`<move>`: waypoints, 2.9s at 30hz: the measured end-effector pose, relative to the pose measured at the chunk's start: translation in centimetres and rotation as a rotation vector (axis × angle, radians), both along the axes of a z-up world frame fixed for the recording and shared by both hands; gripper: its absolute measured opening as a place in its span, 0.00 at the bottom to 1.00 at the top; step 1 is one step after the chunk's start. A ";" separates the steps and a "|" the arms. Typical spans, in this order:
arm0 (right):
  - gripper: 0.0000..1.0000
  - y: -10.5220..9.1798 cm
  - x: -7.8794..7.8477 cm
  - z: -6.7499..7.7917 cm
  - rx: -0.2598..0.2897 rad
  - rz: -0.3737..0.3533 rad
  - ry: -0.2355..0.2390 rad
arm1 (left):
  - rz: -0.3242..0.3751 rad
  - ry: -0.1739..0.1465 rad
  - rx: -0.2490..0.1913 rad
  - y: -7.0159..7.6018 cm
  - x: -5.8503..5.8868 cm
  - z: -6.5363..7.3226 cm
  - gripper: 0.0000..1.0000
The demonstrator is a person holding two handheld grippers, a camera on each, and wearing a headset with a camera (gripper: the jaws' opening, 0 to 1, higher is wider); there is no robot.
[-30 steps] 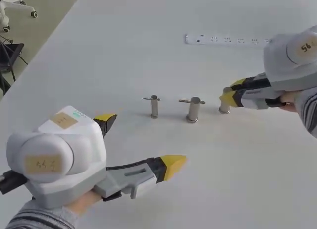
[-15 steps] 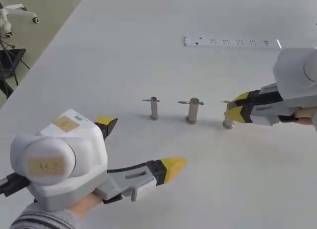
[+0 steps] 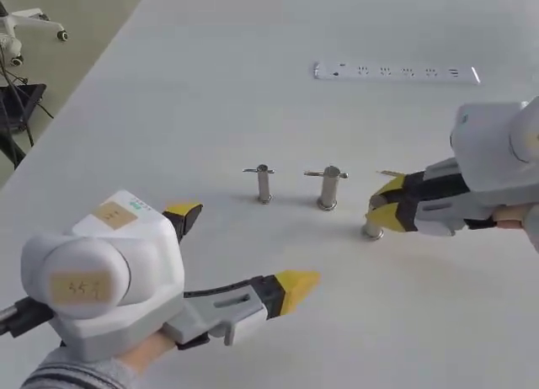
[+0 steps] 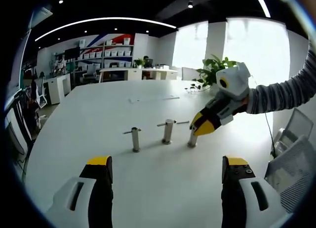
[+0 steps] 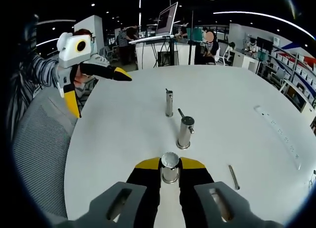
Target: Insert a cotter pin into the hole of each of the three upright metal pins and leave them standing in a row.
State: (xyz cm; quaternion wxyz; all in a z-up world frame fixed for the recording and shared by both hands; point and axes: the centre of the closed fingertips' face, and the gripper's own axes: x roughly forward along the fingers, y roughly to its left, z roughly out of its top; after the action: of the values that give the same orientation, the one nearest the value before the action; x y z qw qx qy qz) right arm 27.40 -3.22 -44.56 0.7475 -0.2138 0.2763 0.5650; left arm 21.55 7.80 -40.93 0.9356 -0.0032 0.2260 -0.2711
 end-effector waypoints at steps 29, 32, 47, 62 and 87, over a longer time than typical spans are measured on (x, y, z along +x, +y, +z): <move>0.09 0.8 -0.4 -0.4 0.047 -0.131 0.023 | -0.006 0.009 -0.001 -0.3 -0.1 -0.3 0.91; 0.14 0.6 -0.6 -0.8 0.039 -0.152 0.051 | -0.005 0.007 0.001 -0.3 -0.1 -0.3 0.91; 0.20 -2.7 0.1 0.9 0.020 -0.183 0.076 | 0.021 0.001 0.002 0.6 0.3 0.1 0.99; 0.19 -7.1 4.3 -0.7 -0.168 -0.225 0.092 | 0.033 -0.007 0.019 1.4 0.8 0.4 0.99; 0.05 -7.7 10.6 -4.8 -0.349 -0.201 0.171 | 0.040 0.008 0.008 2.3 1.8 0.4 0.97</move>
State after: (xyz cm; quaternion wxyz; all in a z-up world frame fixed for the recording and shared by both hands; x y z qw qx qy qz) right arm 38.01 -10.87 -49.31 0.7255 -0.2626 0.4521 0.4476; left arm 23.30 10.05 -40.55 0.9400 -0.0051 0.2307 -0.2515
